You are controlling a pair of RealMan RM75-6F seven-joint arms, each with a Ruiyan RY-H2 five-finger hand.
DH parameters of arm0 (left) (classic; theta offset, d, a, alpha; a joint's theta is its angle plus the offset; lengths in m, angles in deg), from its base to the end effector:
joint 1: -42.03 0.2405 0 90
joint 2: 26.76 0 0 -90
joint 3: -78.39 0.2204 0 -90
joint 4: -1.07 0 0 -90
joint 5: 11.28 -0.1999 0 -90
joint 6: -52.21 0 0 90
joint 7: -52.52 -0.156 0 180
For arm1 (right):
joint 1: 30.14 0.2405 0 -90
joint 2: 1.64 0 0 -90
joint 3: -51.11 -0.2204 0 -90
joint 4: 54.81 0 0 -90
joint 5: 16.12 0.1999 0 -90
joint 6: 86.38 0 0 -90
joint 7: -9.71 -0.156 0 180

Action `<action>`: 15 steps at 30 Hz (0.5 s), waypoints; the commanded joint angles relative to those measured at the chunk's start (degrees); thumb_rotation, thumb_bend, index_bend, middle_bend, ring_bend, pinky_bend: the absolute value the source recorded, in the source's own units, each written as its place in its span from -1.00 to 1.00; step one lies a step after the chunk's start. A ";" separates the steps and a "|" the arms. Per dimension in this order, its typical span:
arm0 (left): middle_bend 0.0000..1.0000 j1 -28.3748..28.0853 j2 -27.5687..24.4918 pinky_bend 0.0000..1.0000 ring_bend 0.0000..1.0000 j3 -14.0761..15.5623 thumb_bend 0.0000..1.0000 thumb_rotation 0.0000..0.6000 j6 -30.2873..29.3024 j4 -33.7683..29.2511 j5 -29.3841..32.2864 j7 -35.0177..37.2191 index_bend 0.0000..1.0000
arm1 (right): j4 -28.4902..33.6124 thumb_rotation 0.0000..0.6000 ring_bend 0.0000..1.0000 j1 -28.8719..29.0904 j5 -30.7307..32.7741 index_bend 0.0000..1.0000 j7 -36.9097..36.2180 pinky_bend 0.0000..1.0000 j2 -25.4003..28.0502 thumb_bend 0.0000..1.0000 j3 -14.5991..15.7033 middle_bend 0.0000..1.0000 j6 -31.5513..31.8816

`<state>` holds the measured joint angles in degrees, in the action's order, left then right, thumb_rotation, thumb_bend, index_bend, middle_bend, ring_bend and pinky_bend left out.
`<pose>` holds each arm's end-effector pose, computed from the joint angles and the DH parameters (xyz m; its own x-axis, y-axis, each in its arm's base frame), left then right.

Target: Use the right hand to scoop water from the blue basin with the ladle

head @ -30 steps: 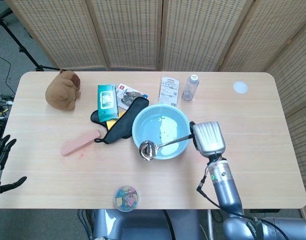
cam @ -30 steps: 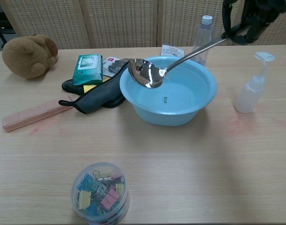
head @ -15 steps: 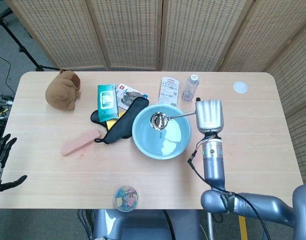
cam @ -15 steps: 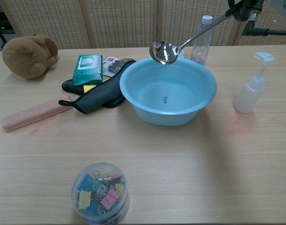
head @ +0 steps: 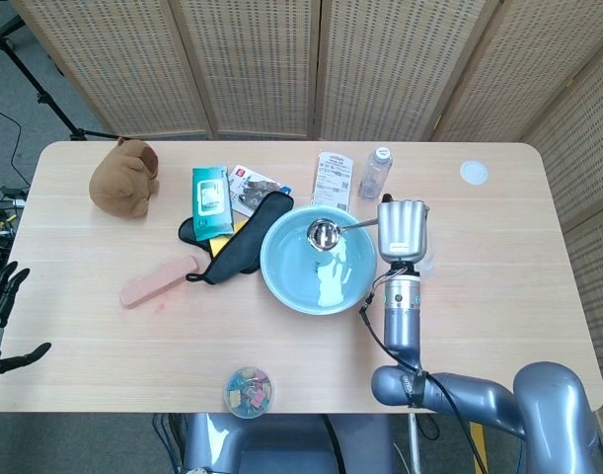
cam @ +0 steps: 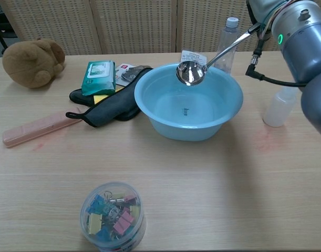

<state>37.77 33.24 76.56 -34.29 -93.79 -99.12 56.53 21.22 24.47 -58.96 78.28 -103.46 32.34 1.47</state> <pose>-0.2698 0.1827 0.1680 0.3593 0.0000 0.9332 0.9327 -0.0324 -0.3591 -0.0737 -0.3727 0.0364 0.8238 0.1419 0.5488 -0.5656 0.1414 0.8125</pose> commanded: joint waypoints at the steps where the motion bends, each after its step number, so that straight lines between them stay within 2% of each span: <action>1: -1.00 -0.03 -0.15 -1.00 -1.00 -0.19 -1.00 1.00 0.06 0.06 0.37 0.49 -1.00 | -5.25 1.00 0.75 0.71 -1.55 0.73 -0.40 1.00 -3.81 1.00 1.20 0.90 -0.84; 8: -1.00 -0.14 -0.45 -1.00 -1.00 -0.20 -1.00 1.00 0.50 0.03 0.66 1.33 -1.00 | -15.72 1.00 0.76 0.99 -4.91 0.74 -3.48 1.00 -9.71 1.00 1.52 0.90 -1.98; 15: -1.00 -0.22 -0.43 -1.00 -1.00 -0.22 -1.00 1.00 0.77 0.00 0.90 1.32 -1.00 | -24.16 1.00 0.77 1.14 -8.33 0.75 -6.59 1.00 -12.92 1.00 1.89 0.91 -3.43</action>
<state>37.56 32.80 76.34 -33.55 -93.79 -98.25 57.88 -0.37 25.49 -65.87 72.89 -115.06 33.98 -1.13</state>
